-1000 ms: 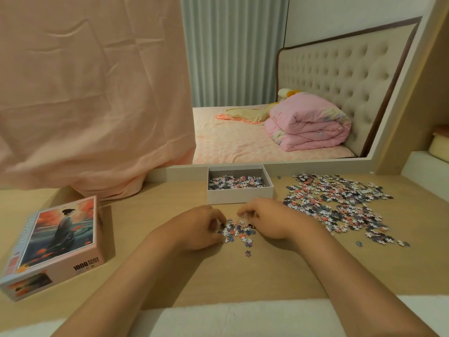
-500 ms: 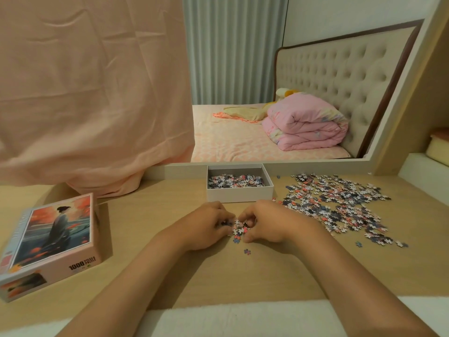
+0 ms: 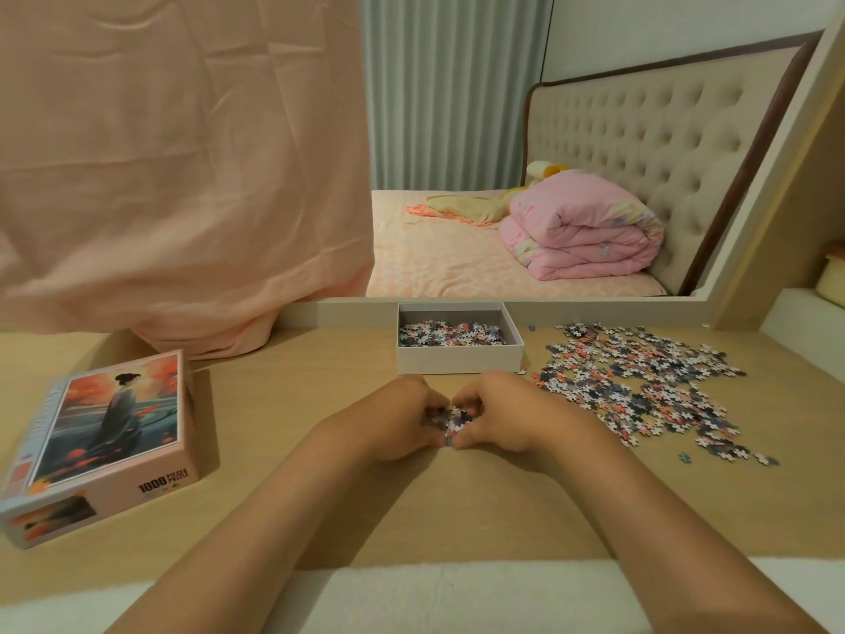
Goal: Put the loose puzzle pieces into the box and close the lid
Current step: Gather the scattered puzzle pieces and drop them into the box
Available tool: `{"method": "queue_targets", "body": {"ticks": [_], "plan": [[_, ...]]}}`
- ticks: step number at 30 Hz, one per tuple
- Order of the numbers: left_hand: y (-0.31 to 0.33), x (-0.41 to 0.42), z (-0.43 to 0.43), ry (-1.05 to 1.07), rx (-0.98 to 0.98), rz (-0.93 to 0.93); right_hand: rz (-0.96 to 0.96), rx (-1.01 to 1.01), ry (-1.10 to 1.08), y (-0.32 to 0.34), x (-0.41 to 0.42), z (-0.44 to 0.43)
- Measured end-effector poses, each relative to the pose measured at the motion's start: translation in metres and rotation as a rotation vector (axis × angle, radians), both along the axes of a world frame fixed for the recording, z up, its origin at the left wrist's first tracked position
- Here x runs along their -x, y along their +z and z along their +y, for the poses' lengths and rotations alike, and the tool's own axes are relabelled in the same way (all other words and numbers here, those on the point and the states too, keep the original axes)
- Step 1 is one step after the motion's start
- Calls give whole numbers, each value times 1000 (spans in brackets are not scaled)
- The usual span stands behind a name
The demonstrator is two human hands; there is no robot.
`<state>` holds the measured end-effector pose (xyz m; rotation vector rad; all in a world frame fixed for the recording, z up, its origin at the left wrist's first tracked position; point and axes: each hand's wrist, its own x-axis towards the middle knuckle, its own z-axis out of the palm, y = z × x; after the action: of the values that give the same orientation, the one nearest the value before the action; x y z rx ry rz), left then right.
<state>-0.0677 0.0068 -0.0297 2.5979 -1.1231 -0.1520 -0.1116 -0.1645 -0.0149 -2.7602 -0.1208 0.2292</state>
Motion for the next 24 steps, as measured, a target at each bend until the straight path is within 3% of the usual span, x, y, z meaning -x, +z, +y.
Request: {"method": "queue_targets", "body": {"ticks": [14, 17, 20, 24], "plan": [[-12, 3, -5, 200, 294, 26, -83, -216, -145, -6, -4, 6], [-17, 0, -5, 295, 414, 143, -17, -472, -215, -12, -3, 5], [-14, -4, -5, 378, 658, 356, -12, -811, -290, -12, -3, 2], [13, -20, -10, 379, 868, 505, -107, -794, -265, 16, -18, -4]]}}
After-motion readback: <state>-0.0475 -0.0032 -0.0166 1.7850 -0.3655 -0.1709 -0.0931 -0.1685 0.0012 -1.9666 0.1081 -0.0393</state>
